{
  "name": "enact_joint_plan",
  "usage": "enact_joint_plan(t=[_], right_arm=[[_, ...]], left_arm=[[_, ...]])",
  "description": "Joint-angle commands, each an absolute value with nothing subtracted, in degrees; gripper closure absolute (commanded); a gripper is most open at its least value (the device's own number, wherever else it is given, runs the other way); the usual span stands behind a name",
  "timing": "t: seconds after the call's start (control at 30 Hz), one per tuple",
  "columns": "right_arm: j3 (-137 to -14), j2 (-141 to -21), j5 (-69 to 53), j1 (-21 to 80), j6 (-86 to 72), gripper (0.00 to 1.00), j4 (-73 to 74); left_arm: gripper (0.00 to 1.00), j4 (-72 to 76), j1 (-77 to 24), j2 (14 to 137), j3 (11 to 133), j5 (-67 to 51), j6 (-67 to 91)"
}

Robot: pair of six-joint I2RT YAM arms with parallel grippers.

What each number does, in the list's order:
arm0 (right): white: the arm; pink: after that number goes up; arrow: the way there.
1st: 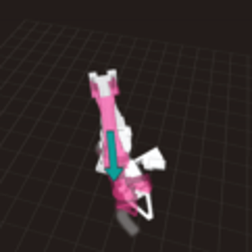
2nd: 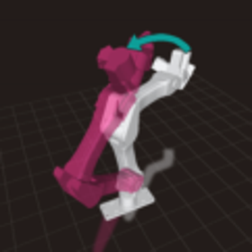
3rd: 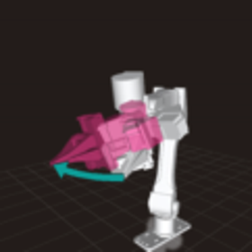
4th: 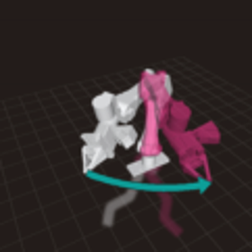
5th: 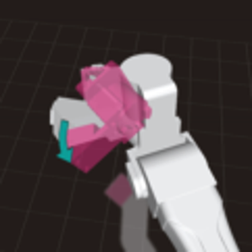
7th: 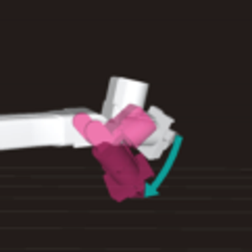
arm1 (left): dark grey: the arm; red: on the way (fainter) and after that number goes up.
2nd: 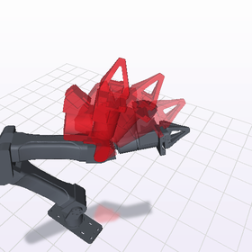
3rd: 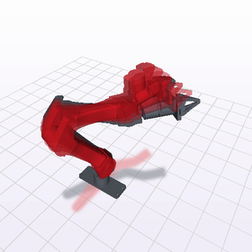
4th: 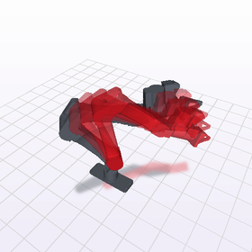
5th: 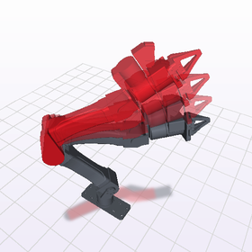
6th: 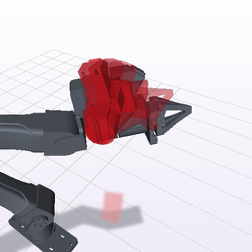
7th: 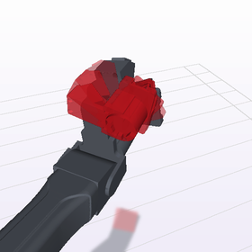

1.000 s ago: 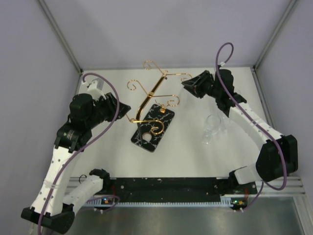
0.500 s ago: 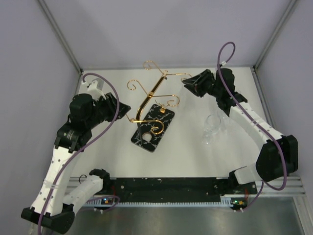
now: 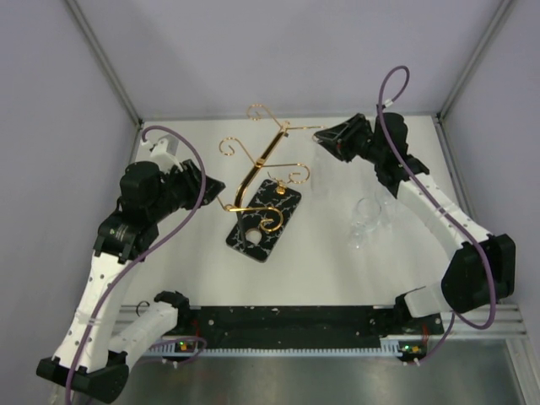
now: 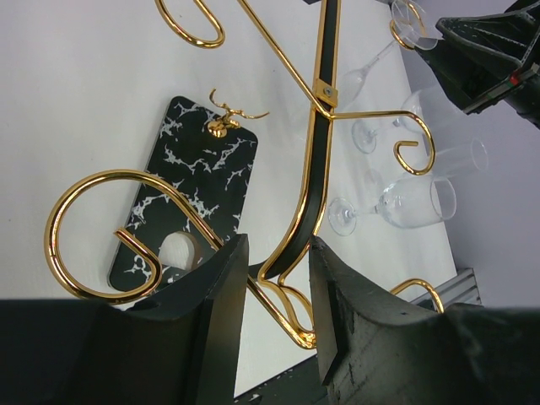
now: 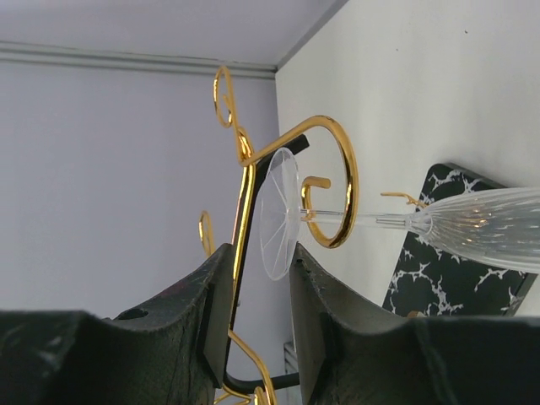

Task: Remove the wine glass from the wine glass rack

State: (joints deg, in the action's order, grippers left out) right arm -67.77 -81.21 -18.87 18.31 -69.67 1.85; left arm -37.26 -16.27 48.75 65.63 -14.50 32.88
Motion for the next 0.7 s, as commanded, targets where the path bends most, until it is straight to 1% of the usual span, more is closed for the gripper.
enact_joint_plan(t=[0.0,0.13,0.53,0.6,0.67], right_arm=[[-71.63,-80.94,-18.28,17.49,-69.35,0.68,-0.09],[-72.07,-81.74,-18.19,17.49,-69.26,0.74,1.49],[-71.89,-83.67,-17.4,17.49,-68.64,0.74,2.02],[-71.81,-83.76,-17.14,17.4,-68.73,0.76,1.93],[-71.81,-83.67,-16.96,17.4,-68.64,0.81,2.11]], left_arm=[[0.59,-35.33,-16.43,47.72,65.3,-13.8,32.34],[0.59,-35.51,-16.35,47.55,65.48,-13.71,32.26],[0.6,-36.03,-16.35,47.37,65.48,-13.36,31.91],[0.6,-36.12,-16.43,47.2,65.57,-13.27,31.82],[0.6,-36.3,-16.44,47.2,65.57,-13.1,31.73]])
